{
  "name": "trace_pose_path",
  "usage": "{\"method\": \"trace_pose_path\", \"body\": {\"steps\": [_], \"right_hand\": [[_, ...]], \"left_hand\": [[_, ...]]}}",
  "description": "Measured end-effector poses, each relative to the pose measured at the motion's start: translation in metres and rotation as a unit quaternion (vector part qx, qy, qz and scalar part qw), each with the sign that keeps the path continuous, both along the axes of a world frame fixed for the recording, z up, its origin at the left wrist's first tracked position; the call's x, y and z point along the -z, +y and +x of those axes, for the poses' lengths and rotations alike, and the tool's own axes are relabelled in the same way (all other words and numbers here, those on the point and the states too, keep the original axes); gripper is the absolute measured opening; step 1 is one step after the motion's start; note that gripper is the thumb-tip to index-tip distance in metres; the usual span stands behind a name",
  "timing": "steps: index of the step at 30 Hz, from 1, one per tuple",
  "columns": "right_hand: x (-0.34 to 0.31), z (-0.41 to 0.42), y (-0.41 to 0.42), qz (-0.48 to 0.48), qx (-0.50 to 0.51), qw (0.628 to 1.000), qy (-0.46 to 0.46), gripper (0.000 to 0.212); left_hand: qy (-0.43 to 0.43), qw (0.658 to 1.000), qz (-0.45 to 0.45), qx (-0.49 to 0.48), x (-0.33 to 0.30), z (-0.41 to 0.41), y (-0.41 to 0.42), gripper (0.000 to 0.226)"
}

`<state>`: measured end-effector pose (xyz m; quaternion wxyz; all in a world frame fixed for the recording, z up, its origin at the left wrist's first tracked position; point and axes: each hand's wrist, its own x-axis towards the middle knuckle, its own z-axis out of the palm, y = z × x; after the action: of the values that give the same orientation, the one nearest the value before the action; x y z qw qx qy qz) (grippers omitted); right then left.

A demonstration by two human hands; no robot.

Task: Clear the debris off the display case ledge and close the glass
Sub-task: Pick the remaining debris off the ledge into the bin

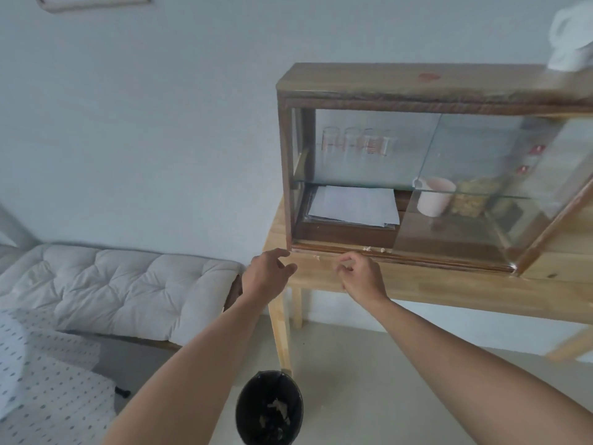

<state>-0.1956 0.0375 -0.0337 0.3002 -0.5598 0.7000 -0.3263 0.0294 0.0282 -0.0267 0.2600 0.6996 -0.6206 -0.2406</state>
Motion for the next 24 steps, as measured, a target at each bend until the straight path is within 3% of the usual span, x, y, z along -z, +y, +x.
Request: {"method": "trace_pose_path", "body": {"steps": [10,15,24], "right_hand": [[0.008,-0.07,-0.028,-0.01,0.065,0.998,-0.01,0.021],[0.016,-0.095,-0.039,-0.006,0.062,0.998,-0.012,0.041],[0.02,-0.111,-0.046,0.014,0.03,0.993,0.115,0.044]], "left_hand": [[-0.012,0.998,-0.004,0.069,0.0,-0.087,-0.041,0.045],[-0.024,0.993,0.003,0.112,0.004,-0.129,-0.058,0.042],[-0.064,0.989,0.001,0.132,0.014,-0.17,-0.076,0.04]]}}
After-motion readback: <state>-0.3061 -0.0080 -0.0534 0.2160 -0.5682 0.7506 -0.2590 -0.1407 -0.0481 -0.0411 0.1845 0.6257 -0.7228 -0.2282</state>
